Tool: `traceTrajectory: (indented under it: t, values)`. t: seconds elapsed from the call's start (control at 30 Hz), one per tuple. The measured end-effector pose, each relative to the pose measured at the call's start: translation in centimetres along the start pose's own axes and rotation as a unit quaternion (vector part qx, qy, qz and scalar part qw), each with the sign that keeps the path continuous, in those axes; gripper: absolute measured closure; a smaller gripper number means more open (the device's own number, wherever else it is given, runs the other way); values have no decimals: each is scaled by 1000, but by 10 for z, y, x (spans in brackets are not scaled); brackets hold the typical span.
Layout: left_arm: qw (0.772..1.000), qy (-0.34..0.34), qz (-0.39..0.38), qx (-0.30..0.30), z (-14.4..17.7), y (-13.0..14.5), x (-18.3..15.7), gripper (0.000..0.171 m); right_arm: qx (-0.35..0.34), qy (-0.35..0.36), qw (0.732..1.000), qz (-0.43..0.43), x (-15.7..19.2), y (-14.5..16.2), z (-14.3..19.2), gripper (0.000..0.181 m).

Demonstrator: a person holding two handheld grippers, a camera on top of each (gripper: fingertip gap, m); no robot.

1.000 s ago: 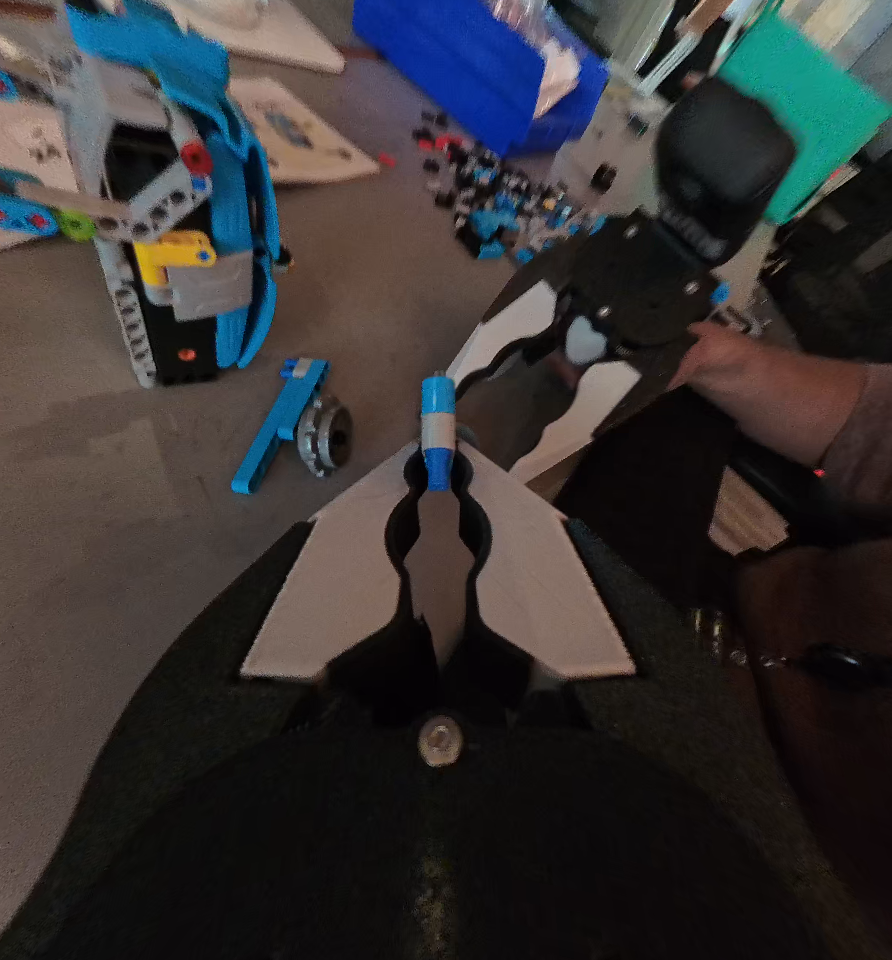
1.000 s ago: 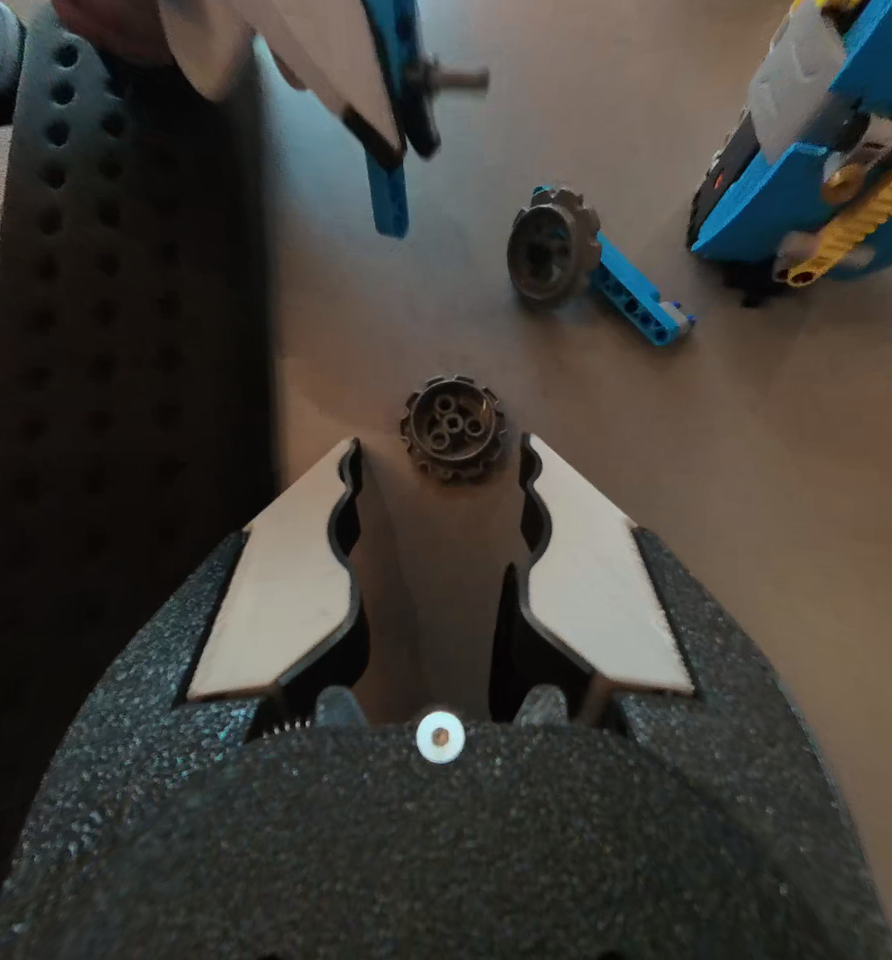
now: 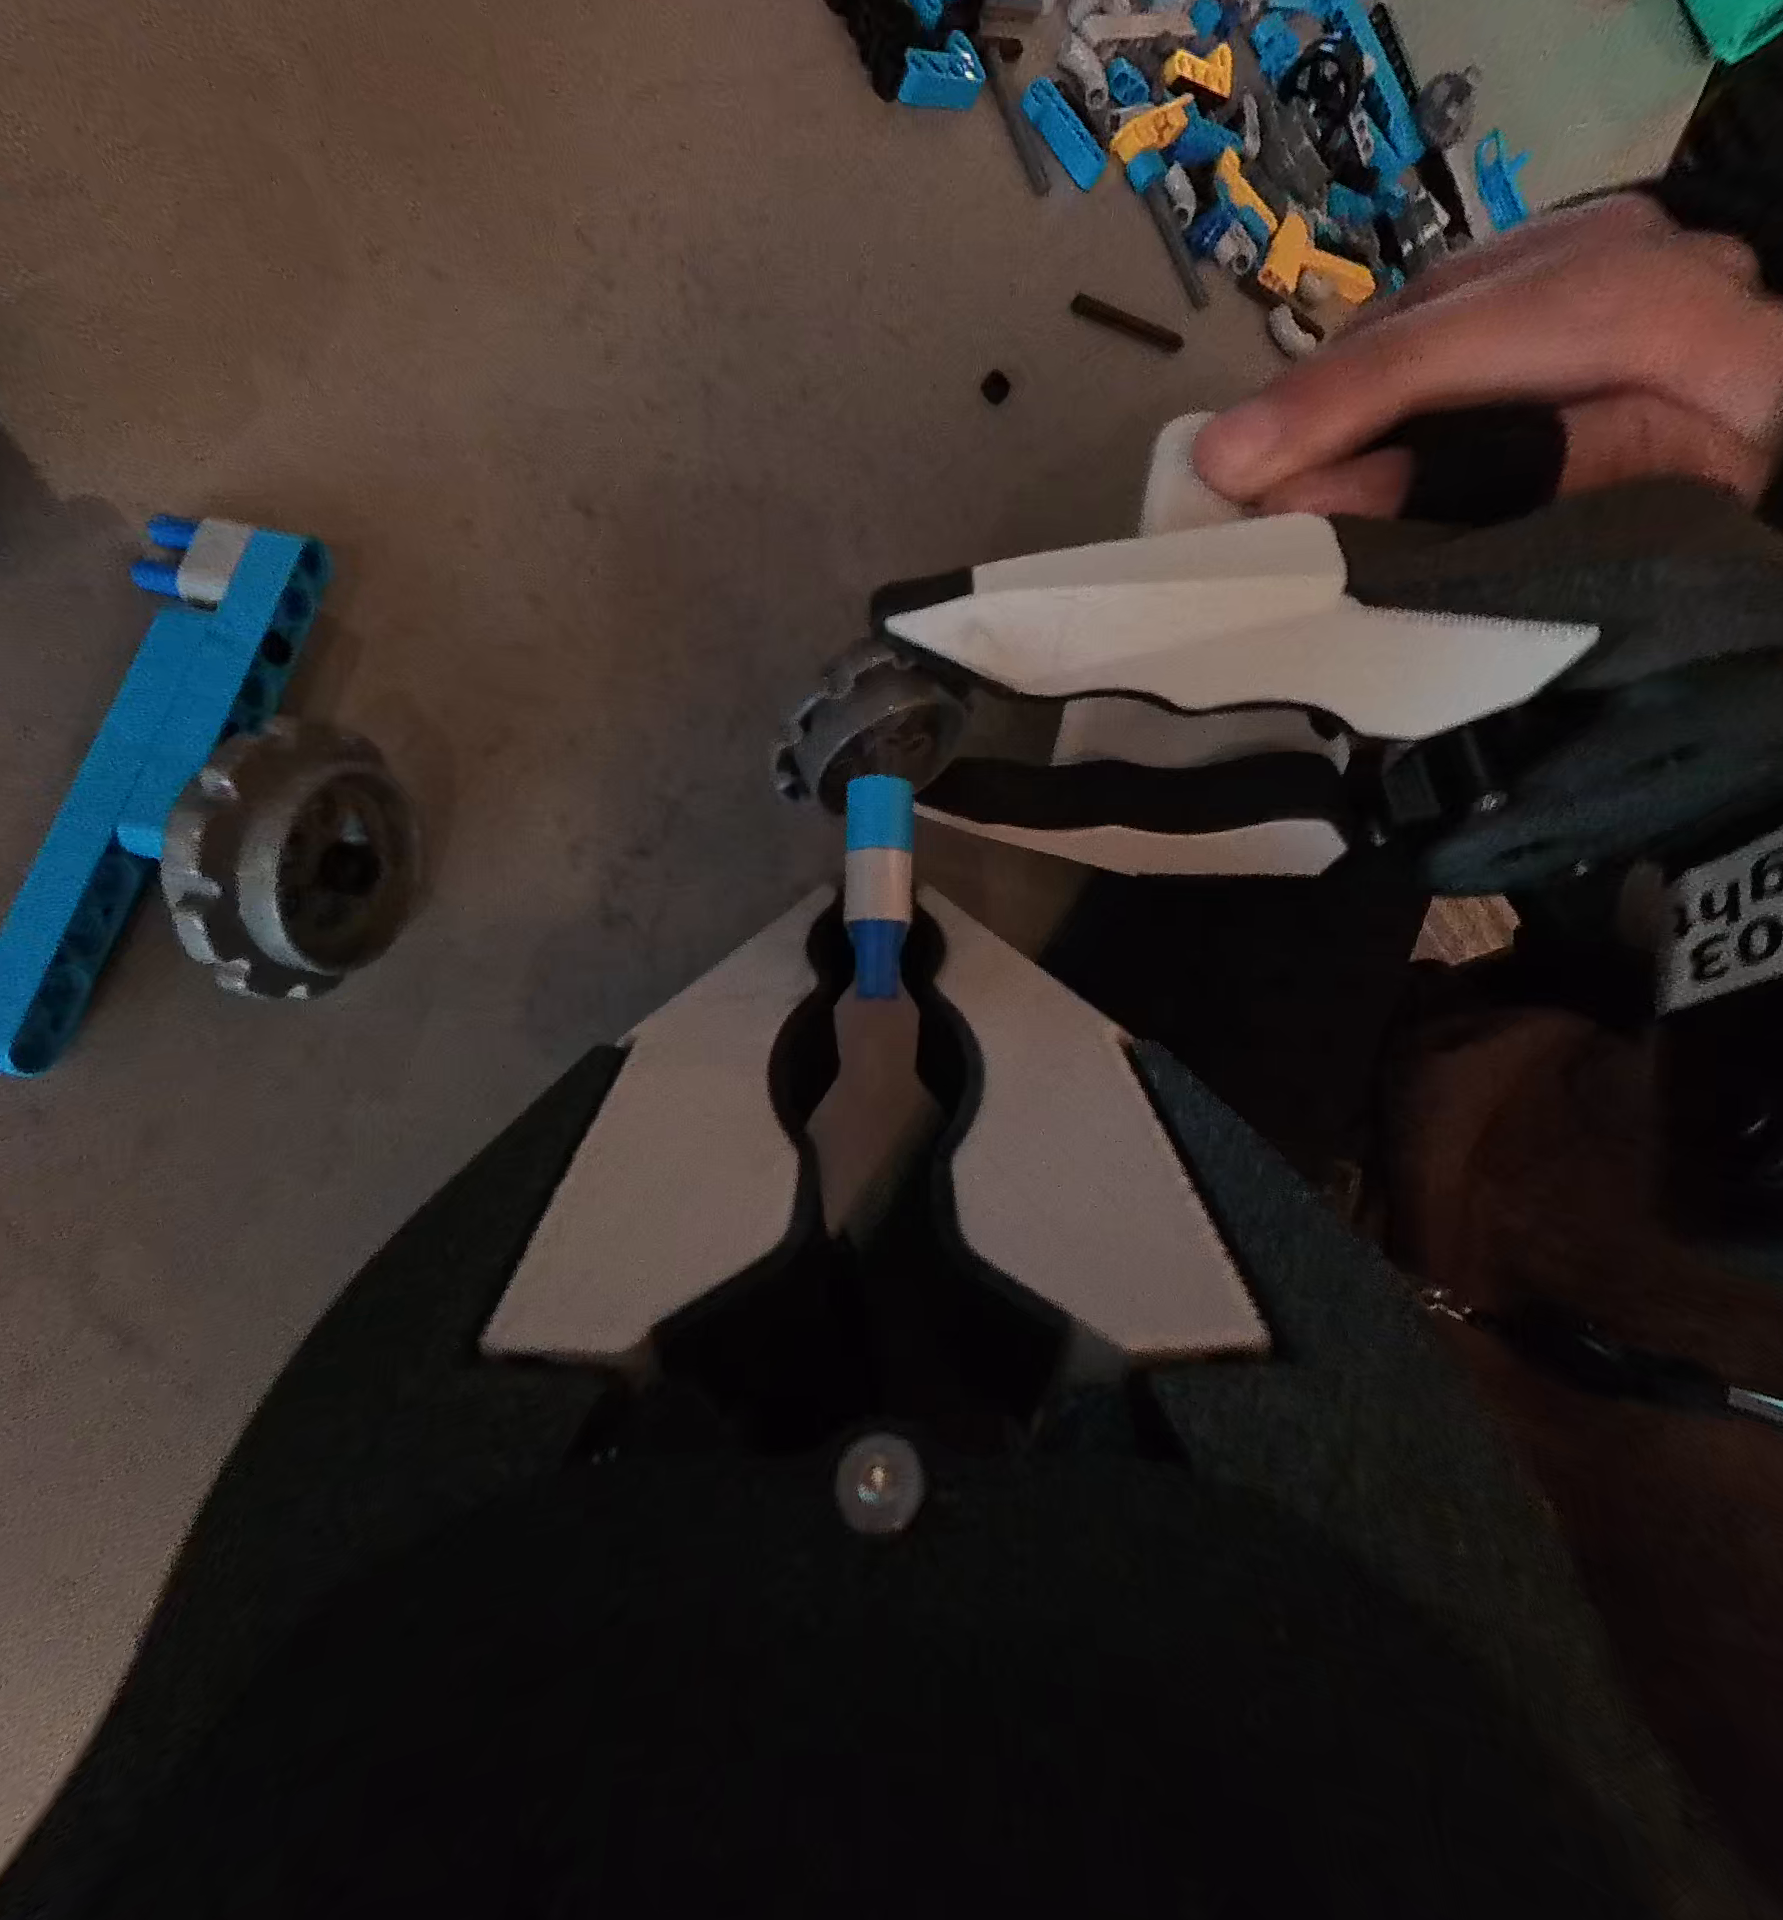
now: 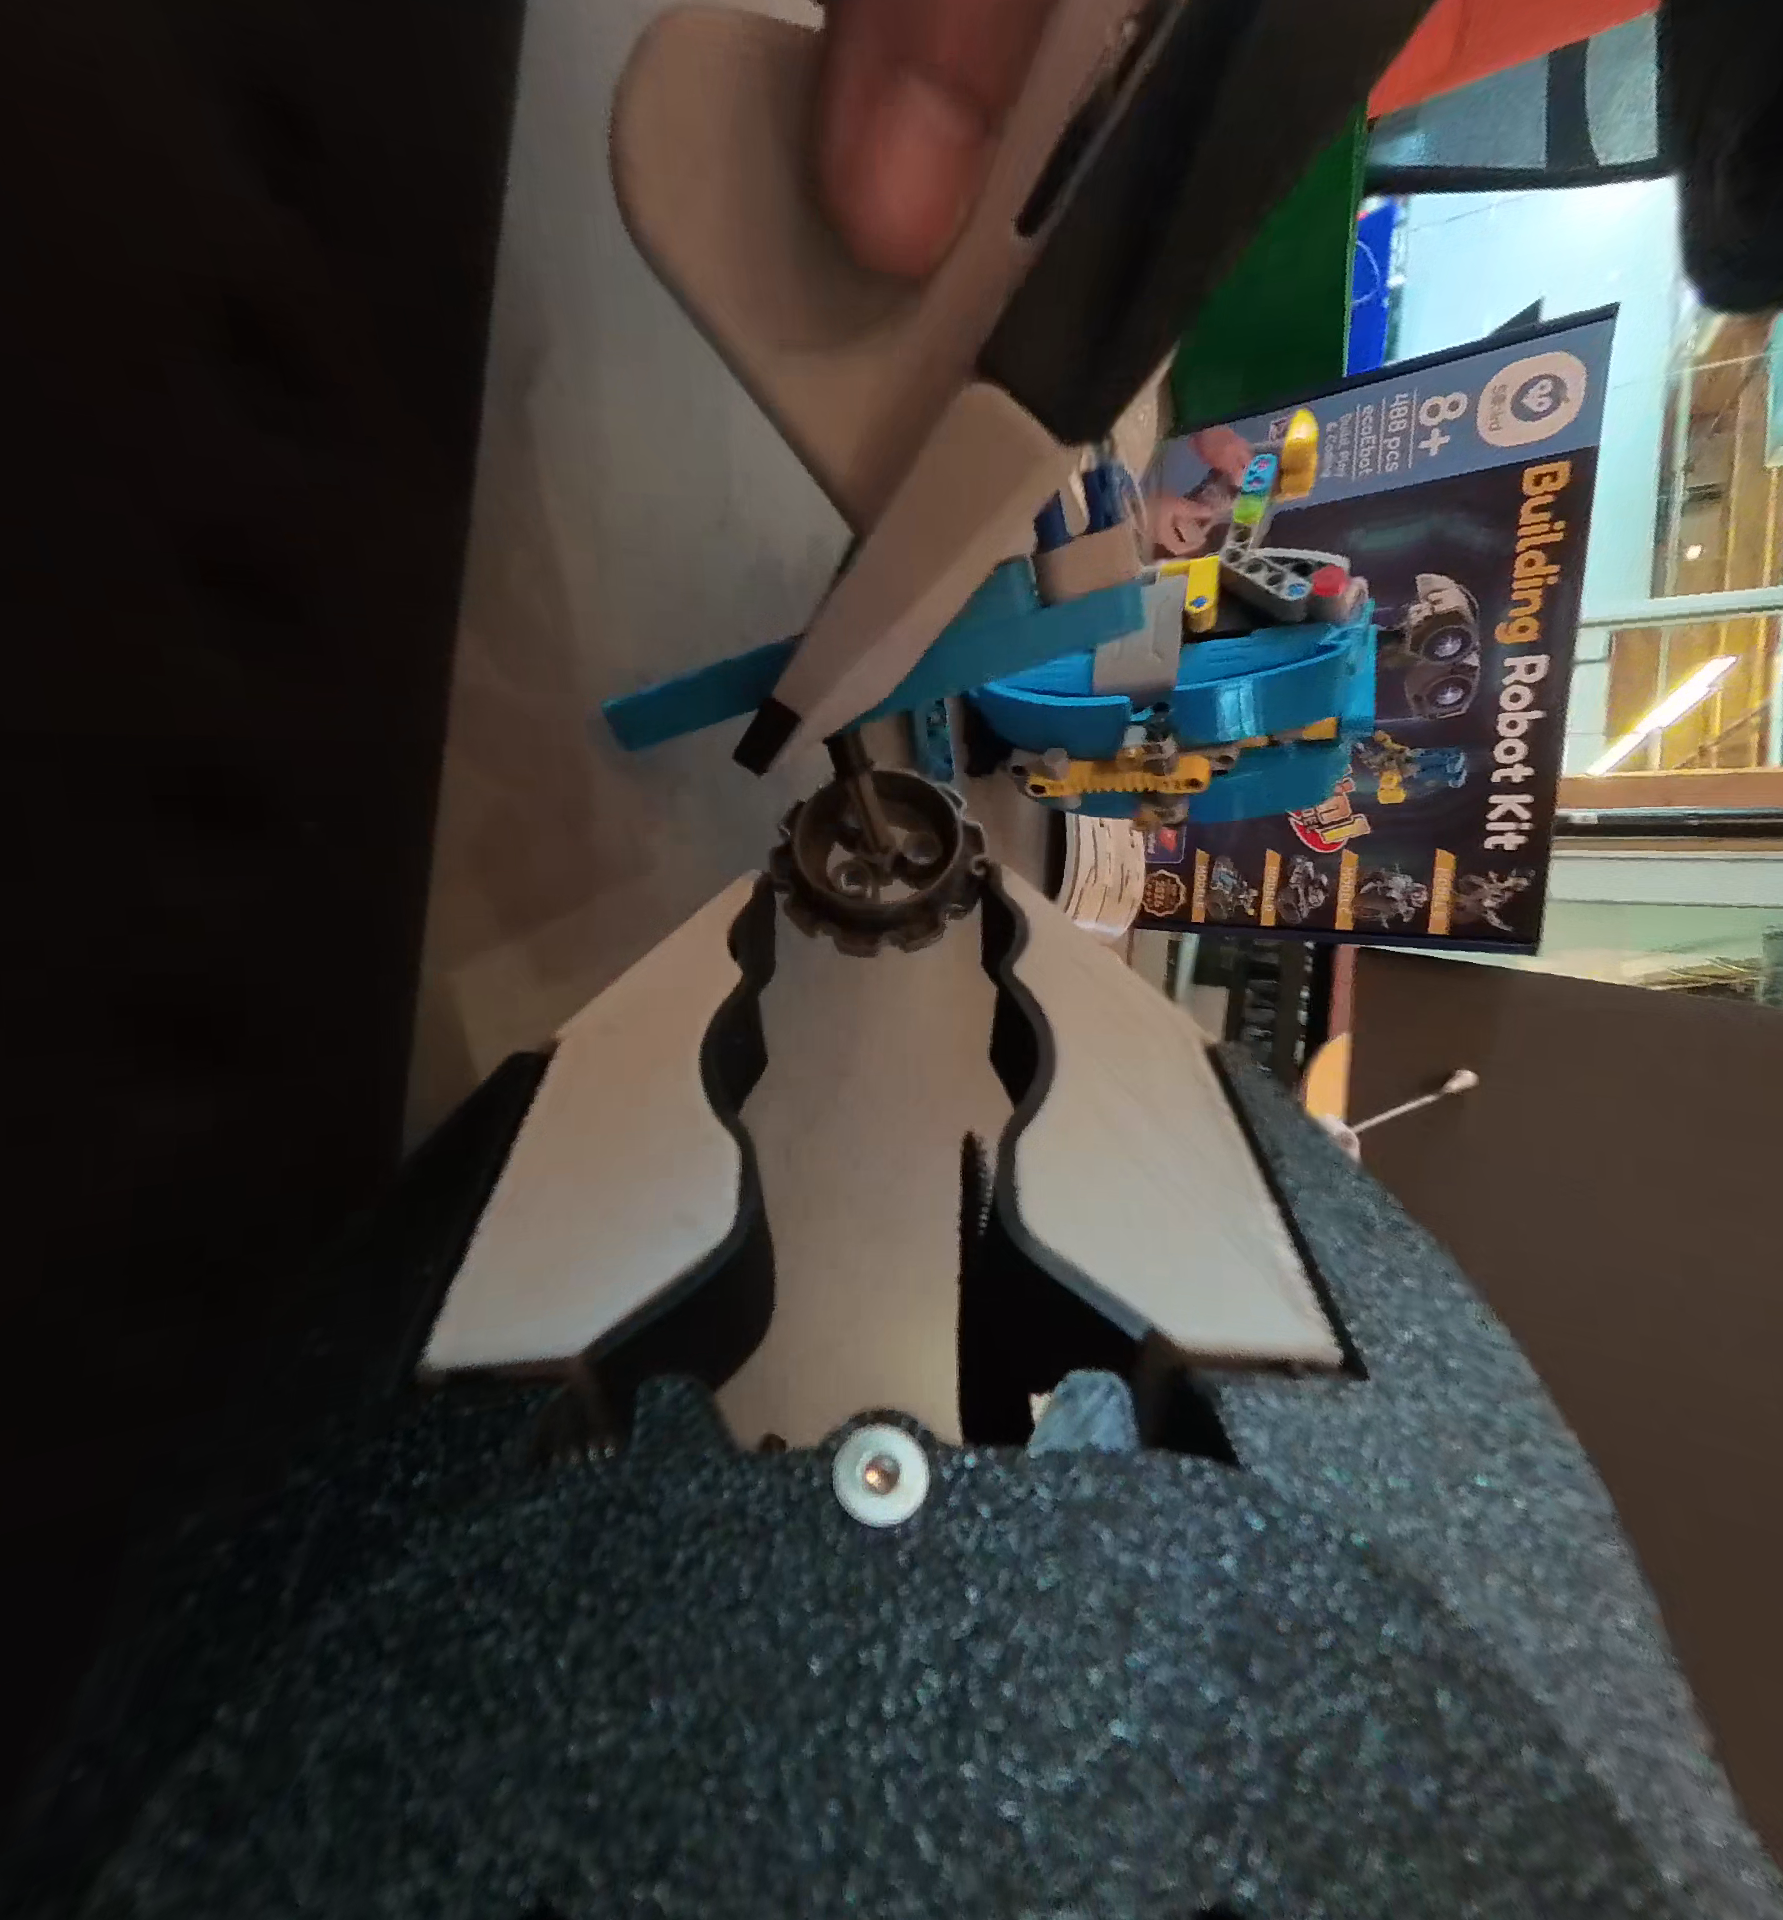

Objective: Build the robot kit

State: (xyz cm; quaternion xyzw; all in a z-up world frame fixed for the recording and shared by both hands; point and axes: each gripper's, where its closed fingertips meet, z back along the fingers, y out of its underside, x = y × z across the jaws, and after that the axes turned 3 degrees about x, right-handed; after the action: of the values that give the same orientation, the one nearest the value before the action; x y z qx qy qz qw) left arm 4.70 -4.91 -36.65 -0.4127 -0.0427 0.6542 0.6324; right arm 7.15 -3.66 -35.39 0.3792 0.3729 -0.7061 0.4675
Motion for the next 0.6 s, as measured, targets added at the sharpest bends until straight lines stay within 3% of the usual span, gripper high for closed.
traceTrajectory:
  t: [0.23, 0.4, 0.6]
  values:
    - [1000, -13, 23, 14, -6, 0, 4, 165, 58, 42, 995, 68, 2, 4, -2, 142]
    - [1000, -15, 10, 25, -4, -1, 8, 165, 16, 31, 998, 54, 6, -6, 1, 146]
    - [998, 12, -54, 42, -2, 5, 3, 165, -54, -36, 997, -38, 16, -2, 4, 150]
